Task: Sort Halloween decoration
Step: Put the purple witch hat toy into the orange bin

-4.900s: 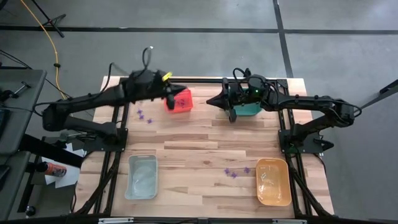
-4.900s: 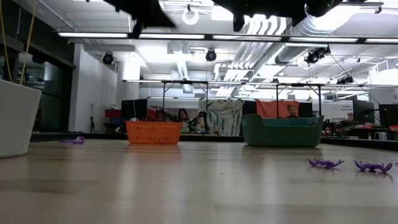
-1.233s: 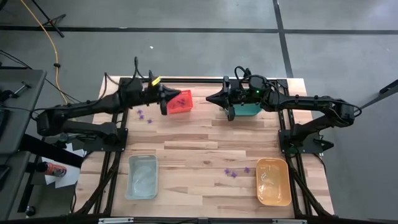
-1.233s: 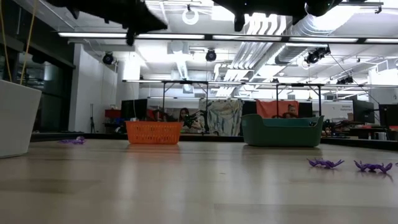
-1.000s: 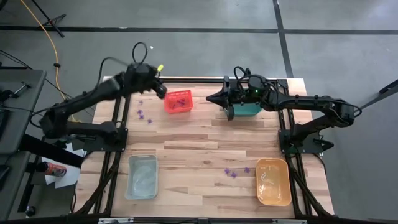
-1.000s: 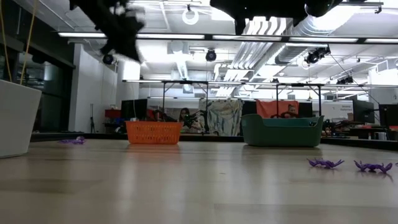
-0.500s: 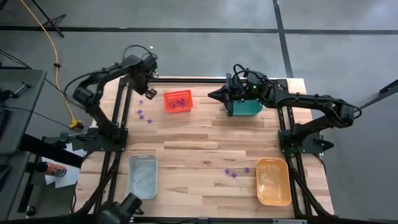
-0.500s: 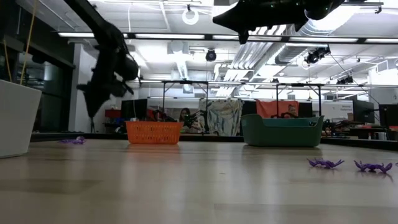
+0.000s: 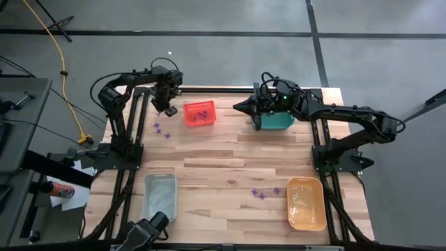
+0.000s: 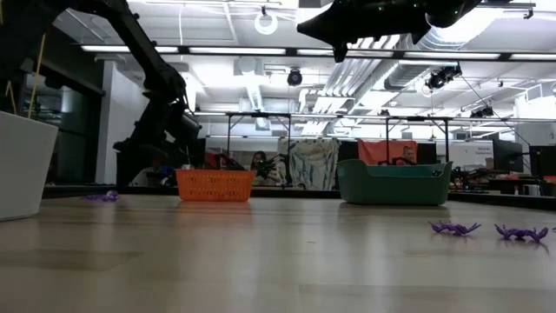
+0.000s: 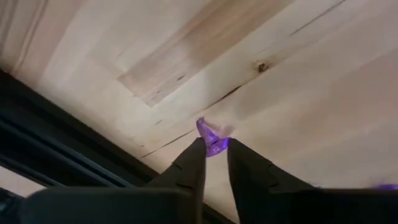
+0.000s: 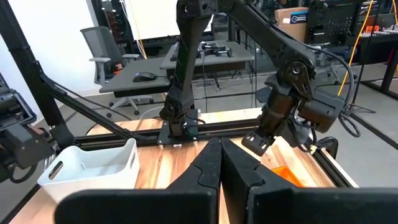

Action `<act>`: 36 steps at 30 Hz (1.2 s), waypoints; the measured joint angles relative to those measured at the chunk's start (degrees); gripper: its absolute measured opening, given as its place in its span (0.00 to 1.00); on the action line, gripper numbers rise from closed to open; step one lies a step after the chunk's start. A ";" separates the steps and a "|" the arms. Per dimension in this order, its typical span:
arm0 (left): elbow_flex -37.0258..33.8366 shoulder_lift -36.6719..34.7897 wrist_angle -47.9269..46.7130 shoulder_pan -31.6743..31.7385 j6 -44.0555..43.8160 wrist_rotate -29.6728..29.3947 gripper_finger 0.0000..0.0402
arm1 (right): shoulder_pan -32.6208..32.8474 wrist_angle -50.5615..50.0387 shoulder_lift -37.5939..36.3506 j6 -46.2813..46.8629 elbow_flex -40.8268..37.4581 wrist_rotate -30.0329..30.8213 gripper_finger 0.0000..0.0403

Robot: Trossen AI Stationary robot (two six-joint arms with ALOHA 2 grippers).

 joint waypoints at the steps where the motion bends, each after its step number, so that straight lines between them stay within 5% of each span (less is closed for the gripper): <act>1: 0.00 0.05 -0.02 0.00 0.70 -0.03 0.16 | 0.00 0.00 0.00 0.00 0.00 0.00 0.00; 11: -0.04 0.63 -1.14 -0.75 10.52 -1.79 0.34 | 0.02 0.00 0.00 2.07 0.00 0.42 0.00; 18: -0.21 5.26 -1.57 -3.26 11.57 -10.51 0.34 | 0.04 0.02 0.00 4.18 0.00 0.44 0.00; 36: 1.08 5.07 -2.40 -3.45 13.96 -8.05 0.30 | 0.44 0.04 0.00 6.05 0.00 2.77 0.00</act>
